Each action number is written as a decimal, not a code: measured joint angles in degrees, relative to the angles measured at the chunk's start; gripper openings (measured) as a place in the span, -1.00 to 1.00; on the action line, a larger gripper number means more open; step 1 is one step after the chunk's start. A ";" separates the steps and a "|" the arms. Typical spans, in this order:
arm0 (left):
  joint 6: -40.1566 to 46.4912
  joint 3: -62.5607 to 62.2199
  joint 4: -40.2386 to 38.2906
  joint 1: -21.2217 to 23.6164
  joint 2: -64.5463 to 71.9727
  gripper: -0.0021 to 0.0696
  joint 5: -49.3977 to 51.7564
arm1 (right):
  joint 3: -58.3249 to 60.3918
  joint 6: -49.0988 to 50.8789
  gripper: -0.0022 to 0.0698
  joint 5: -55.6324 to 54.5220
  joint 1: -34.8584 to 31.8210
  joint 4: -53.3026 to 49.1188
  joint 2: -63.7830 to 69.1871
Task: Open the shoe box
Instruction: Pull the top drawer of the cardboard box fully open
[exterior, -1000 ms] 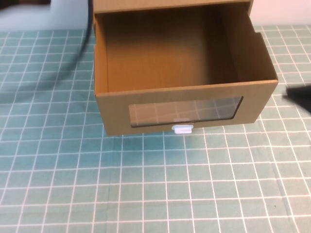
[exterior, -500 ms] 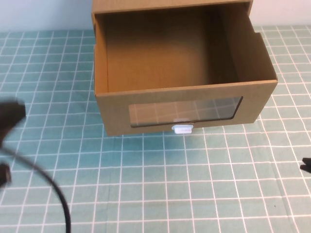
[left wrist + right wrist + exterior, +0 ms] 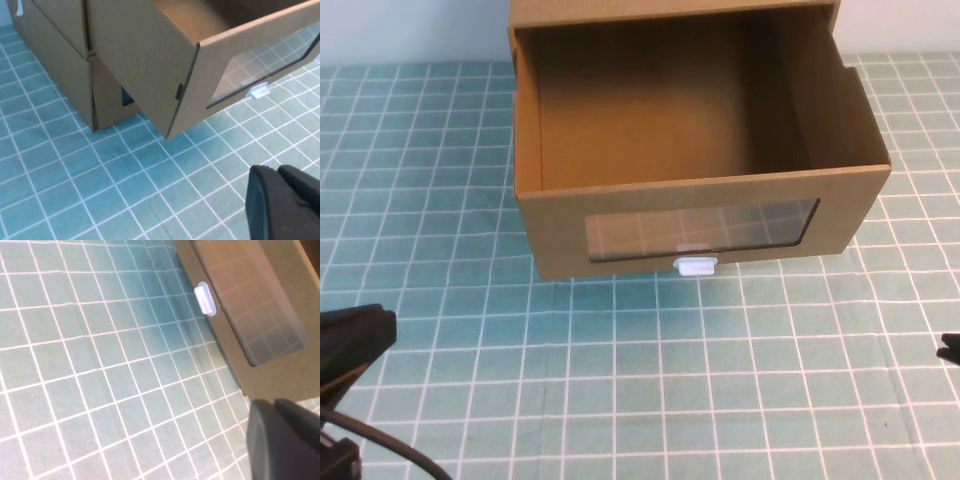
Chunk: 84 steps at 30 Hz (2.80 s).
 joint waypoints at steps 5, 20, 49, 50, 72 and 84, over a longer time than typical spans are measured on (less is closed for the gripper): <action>0.00 0.00 0.00 0.00 0.00 -0.95 0.11 | 0.00 0.00 -0.98 0.00 0.00 0.39 0.00; -0.13 2.29 10.42 0.00 -7.60 -0.95 -6.35 | 0.00 0.00 -0.98 0.07 0.00 1.99 0.00; -43.54 40.41 47.97 0.00 -31.10 -0.95 -27.26 | 0.00 0.00 -0.98 0.07 0.00 2.11 0.00; -43.44 40.41 47.97 0.00 -31.10 -0.95 -27.26 | 0.00 0.00 -0.98 0.07 0.00 2.11 0.00; -43.29 40.41 48.19 0.00 -31.10 -0.95 -27.26 | 0.00 0.00 -0.98 0.07 0.00 2.21 -0.27; -43.29 40.41 48.19 0.00 -31.10 -0.95 -27.26 | 0.81 0.00 -0.98 -3.36 -32.38 12.64 -9.93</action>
